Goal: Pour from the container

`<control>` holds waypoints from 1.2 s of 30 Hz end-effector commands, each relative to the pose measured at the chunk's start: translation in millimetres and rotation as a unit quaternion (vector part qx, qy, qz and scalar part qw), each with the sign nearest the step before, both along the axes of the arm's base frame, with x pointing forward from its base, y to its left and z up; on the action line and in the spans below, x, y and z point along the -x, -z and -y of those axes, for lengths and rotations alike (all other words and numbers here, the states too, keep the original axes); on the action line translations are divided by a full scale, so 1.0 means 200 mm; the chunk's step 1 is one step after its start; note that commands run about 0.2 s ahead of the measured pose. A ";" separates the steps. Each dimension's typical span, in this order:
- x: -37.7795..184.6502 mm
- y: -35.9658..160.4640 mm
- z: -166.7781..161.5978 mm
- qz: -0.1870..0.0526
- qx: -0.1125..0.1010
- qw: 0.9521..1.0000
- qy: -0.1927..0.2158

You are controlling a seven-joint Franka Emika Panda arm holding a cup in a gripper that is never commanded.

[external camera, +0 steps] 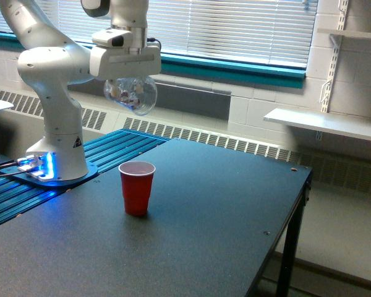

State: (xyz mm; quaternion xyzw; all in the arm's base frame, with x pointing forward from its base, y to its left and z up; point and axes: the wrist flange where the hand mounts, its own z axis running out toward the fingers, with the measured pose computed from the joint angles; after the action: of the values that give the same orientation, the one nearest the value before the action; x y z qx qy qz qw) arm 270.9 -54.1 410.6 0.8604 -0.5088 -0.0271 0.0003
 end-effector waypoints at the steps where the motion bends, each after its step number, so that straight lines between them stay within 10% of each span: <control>1: 0.01 0.07 -0.01 -0.044 0.001 0.999 -0.006; 30: -0.05 0.17 -0.01 -0.072 -0.008 0.997 -0.030; 36: 0.04 0.19 -0.12 -0.007 0.025 1.000 -0.001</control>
State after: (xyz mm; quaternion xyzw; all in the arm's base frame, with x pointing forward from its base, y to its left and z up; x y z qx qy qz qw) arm 273.0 -44.9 376.6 0.8655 -0.4964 -0.0619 0.0258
